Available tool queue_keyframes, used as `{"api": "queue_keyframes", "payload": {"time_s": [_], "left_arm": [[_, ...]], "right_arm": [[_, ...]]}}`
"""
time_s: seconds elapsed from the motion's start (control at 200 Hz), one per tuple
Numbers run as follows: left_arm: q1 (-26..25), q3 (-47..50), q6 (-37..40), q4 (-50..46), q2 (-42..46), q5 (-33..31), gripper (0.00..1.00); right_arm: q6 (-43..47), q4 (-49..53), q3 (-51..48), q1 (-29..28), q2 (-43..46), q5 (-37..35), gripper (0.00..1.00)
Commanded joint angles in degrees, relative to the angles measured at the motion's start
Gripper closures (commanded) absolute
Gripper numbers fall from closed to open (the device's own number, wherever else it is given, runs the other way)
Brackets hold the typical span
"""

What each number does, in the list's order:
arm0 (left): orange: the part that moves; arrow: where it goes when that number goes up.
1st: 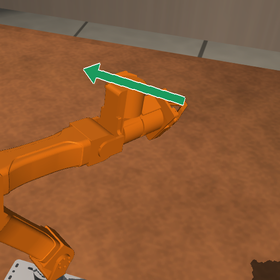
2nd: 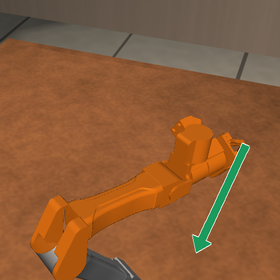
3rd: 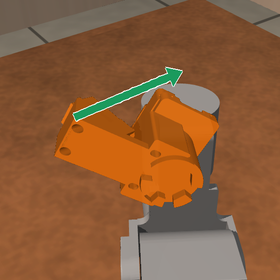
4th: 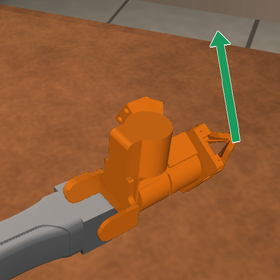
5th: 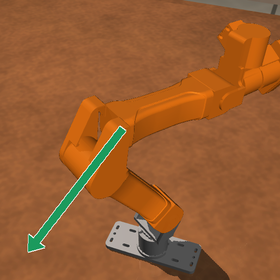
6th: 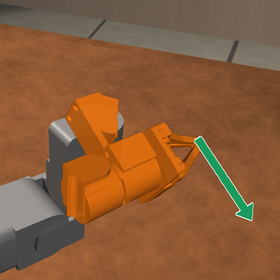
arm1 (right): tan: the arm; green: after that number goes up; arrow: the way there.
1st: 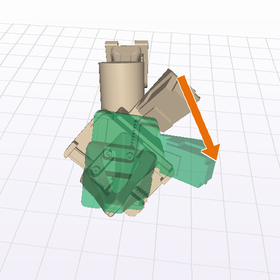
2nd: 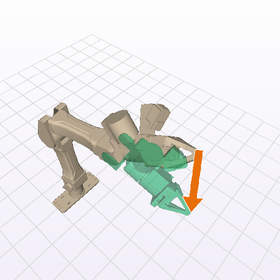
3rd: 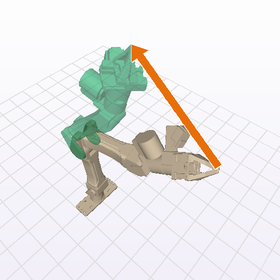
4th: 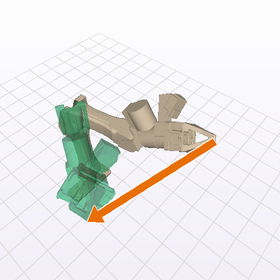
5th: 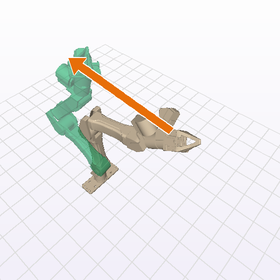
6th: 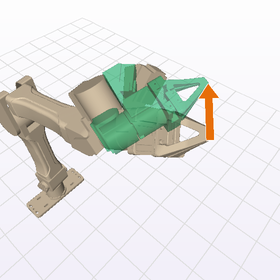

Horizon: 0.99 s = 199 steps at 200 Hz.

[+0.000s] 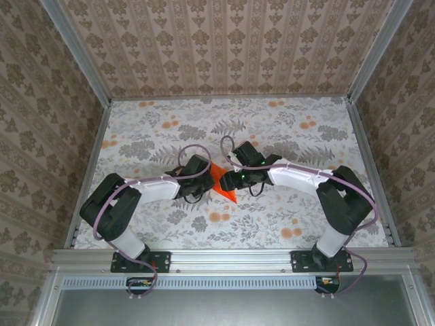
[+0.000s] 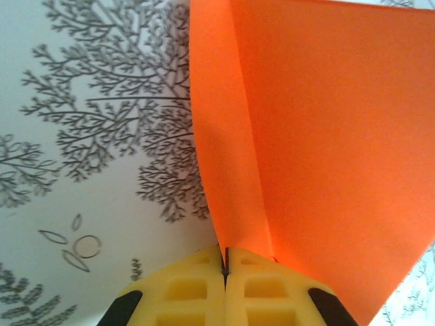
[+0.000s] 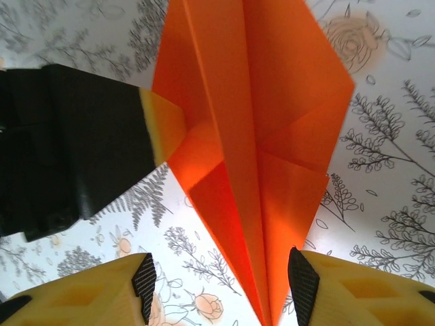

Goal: Fold a paper plane with a square sheet of paper (pick it up from the middle)
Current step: Move a paper plane to the center of the table.

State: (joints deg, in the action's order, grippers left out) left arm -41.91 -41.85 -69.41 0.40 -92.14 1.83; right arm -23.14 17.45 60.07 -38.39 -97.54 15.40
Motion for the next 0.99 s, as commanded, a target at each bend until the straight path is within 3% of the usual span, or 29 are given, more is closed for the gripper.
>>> {"api": "queue_keyframes", "payload": {"time_s": [0.0,0.395,0.715,0.835,0.99], "left_arm": [[0.7,1.4,0.6,1.1,1.2,0.7,0.98],[1.3,2.1,0.7,1.8,1.0,1.8,0.99],[1.4,2.0,0.5,1.7,0.7,2.2,0.99],[1.4,1.9,0.4,1.8,0.7,2.4,0.99],[1.5,1.9,0.5,1.9,0.7,2.5,0.99]], "right_arm": [[1.2,3.6,2.5,-0.1,-2.6,0.2,0.40],[1.5,5.4,5.6,-0.2,-7.4,3.5,0.33],[1.6,5.5,5.2,-0.3,-7.1,1.1,0.21],[2.1,5.0,5.6,-0.4,-7.6,4.9,0.25],[3.0,3.7,5.3,-0.9,-7.6,10.2,0.37]]}}
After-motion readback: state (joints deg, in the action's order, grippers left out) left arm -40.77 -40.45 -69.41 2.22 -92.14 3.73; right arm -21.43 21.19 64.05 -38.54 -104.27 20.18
